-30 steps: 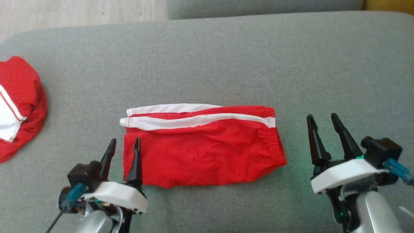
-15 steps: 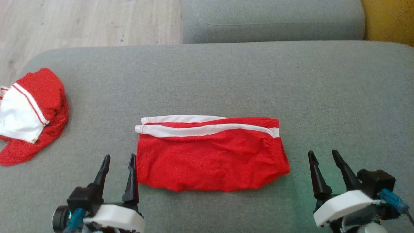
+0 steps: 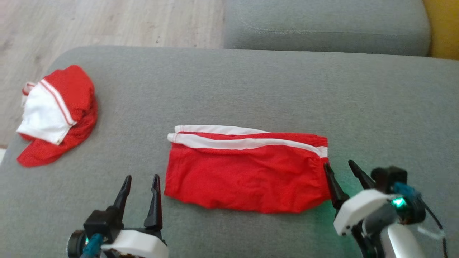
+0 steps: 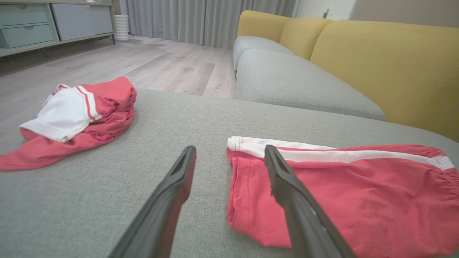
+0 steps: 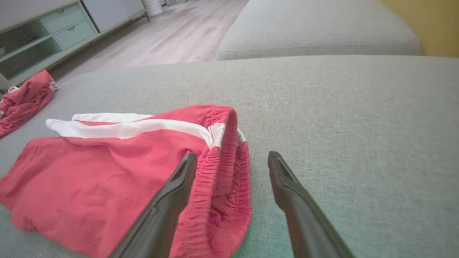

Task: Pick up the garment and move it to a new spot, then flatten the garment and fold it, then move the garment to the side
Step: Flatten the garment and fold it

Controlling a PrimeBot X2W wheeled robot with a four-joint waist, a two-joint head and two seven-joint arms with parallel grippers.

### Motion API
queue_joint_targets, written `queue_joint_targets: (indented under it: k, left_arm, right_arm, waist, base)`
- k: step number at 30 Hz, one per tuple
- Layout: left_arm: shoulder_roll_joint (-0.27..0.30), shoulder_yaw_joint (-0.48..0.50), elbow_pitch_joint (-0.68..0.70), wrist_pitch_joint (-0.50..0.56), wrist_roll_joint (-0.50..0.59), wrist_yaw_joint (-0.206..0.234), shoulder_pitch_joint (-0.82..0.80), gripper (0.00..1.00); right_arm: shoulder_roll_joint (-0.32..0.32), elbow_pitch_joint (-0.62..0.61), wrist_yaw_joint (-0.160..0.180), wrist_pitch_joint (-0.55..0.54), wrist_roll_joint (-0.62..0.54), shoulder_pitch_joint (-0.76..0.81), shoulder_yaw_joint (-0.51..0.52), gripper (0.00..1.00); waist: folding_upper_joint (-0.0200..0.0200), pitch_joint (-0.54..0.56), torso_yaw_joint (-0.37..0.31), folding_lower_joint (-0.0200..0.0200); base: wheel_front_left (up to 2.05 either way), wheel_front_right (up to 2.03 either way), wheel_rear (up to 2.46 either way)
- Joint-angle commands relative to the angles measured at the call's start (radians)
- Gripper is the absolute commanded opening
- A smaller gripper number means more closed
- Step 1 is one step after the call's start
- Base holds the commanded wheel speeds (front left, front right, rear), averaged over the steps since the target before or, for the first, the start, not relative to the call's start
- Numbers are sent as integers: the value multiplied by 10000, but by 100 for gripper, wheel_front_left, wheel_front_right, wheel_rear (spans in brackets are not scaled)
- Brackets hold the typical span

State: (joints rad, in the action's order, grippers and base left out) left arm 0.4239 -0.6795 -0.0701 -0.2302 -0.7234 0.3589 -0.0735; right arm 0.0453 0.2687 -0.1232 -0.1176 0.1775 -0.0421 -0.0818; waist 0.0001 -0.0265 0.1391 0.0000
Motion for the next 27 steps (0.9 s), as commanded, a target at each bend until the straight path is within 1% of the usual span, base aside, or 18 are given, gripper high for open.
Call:
queue_joint_targets:
  k: [1, 8, 13, 14, 15, 17, 18, 24, 25, 27]
  left_arm:
    - [93, 350, 190, -82, 26, -54, -456, 100]
    - [-127, 274, -41, -134, 31, -149, -526, 100]
    - [-203, 304, -152, -174, 8, -210, -511, 100]
    - [-219, 307, -175, -181, 6, -223, -506, 100]
    - [-240, 307, -196, -187, 0, -232, -498, 100]
    - [-297, 277, -217, -195, 6, -243, -488, 100]
    - [-326, 256, -219, -197, 10, -245, -487, 100]
    - [-355, 205, -247, -190, 18, -247, -489, 100]
    - [-369, 192, -256, -190, 11, -259, -489, 100]
    - [-402, 177, -271, -194, 8, -256, -492, 100]
  right_arm:
    - [49, -155, -75, -76, -57, -517, -202, 100]
    - [49, 1695, -75, -1015, -312, -1467, 250, 100]
    - [49, 2661, -75, -1523, 71, -2012, 257, 100]
    - [49, 2830, -75, -1642, 222, -2106, 198, 84]
    - [49, 2994, -75, -1786, 340, -2198, 124, 44]
    - [49, 3245, -75, -2006, 548, -2389, -18, 20]
    - [49, 3329, -75, -2066, 625, -2486, -46, 0]
    - [49, 3199, -75, -2357, 942, -2960, -113, 0]
    - [93, 3101, -75, -2464, 945, -2992, -72, 0]
    - [384, 2839, -75, -2736, 922, -3003, -45, 0]
  waist:
    - [-1, -58, 160, 0]
    - [-1, -187, 729, 0]
    - [-1, -239, 921, 0]
    - [-1, -240, 934, 0]
    - [-1, -242, 937, 0]
    - [-1, -246, 911, 0]
    - [-1, -243, 885, 0]
    - [-1, -286, 475, 0]
    - [-1, -291, 400, 0]
    - [-1, -308, 248, 0]
  base:
    - [0, 0, 0]
    - [0, 0, 0]
    - [0, 0, 0]
    - [0, 0, 0]
    - [0, 0, 0]
    - [0, 0, 0]
    - [0, 0, 0]
    - [0, 0, 0]
    - [0, 0, 0]
    - [0, 0, 0]
